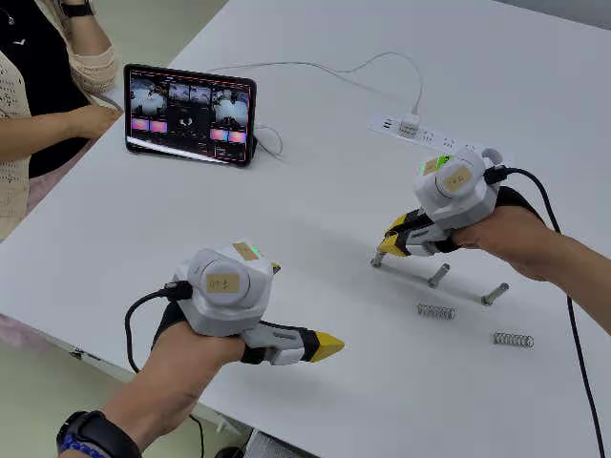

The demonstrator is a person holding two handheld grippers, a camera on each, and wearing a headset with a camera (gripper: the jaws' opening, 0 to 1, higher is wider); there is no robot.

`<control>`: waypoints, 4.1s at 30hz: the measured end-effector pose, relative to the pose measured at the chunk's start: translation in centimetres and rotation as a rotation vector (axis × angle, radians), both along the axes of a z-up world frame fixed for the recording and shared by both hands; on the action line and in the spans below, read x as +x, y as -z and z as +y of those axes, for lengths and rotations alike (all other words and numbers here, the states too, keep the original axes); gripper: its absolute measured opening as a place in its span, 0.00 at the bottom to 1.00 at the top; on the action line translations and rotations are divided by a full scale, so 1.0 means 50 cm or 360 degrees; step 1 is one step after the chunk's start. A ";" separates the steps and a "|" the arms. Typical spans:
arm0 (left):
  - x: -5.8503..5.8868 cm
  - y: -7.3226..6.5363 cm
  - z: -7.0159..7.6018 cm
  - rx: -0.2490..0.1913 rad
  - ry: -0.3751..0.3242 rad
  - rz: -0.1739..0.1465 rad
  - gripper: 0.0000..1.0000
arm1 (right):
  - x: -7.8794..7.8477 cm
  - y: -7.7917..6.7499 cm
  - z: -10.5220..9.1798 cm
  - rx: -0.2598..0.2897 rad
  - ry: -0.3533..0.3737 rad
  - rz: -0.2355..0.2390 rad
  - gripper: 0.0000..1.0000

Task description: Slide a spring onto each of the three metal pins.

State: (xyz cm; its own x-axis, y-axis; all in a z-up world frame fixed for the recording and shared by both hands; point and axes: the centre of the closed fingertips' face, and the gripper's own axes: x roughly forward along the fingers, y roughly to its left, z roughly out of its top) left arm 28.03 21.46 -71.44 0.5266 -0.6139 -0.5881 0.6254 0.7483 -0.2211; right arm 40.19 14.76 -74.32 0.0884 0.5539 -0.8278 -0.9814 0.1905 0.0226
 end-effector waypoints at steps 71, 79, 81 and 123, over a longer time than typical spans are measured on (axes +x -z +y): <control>-0.006 -0.041 -0.007 -0.0037 0.0007 -0.0030 0.85 | -0.035 -0.012 -0.039 0.0216 0.0372 0.0029 0.53; -0.006 -0.043 -0.014 -0.0059 0.0018 -0.0011 0.84 | -0.059 -0.022 -0.054 0.0307 0.0528 0.0050 0.56; -0.005 -0.045 -0.019 -0.0066 0.0018 -0.0010 0.84 | -0.065 -0.027 -0.057 0.0349 0.0580 0.0054 0.57; 0.012 -0.035 -0.081 -0.0029 0.0245 -0.0017 0.85 | -0.203 -0.048 -0.260 0.0570 0.1137 0.0049 0.73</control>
State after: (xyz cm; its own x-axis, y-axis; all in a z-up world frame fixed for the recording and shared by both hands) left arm 28.63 17.40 -69.68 0.4313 -0.6985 -0.5710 0.7348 0.6392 -0.2268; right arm 30.03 1.74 -71.94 0.5022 0.6045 -0.6184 -0.6225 0.7491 0.2267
